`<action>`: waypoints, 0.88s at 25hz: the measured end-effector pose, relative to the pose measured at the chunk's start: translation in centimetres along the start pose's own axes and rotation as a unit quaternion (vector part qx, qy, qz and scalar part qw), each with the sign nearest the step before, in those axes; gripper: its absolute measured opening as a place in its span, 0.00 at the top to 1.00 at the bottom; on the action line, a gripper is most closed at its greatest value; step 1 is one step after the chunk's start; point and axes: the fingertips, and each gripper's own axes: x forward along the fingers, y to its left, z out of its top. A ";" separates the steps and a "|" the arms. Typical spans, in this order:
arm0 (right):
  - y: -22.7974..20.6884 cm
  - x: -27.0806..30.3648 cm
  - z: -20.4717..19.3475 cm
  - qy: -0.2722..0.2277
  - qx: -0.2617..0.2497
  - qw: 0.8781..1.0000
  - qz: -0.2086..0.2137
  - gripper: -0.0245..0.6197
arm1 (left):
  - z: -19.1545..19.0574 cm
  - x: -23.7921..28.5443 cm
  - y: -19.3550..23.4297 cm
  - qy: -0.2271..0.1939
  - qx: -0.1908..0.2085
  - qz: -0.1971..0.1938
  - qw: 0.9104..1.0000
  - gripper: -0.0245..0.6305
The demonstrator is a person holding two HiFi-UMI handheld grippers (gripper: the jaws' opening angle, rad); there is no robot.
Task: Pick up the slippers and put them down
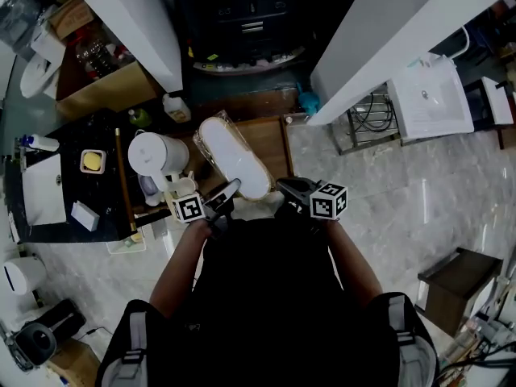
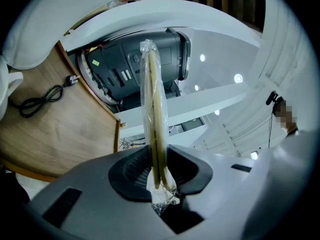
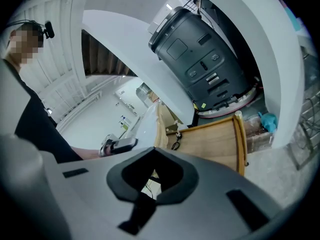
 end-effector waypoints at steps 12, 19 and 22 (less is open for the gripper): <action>-1.2 0.6 1.9 0.026 -0.028 0.999 0.025 0.95 | 0.8 -0.3 -0.5 -0.043 -0.001 0.016 0.999 0.82; -1.7 0.8 3.0 0.033 -0.034 0.998 0.031 0.95 | 1.0 0.0 -0.9 -0.059 -0.004 0.010 0.998 0.82; -1.8 1.0 3.1 0.031 -0.033 0.998 0.033 0.95 | 1.3 -0.2 -1.2 -0.057 0.011 0.012 0.998 0.82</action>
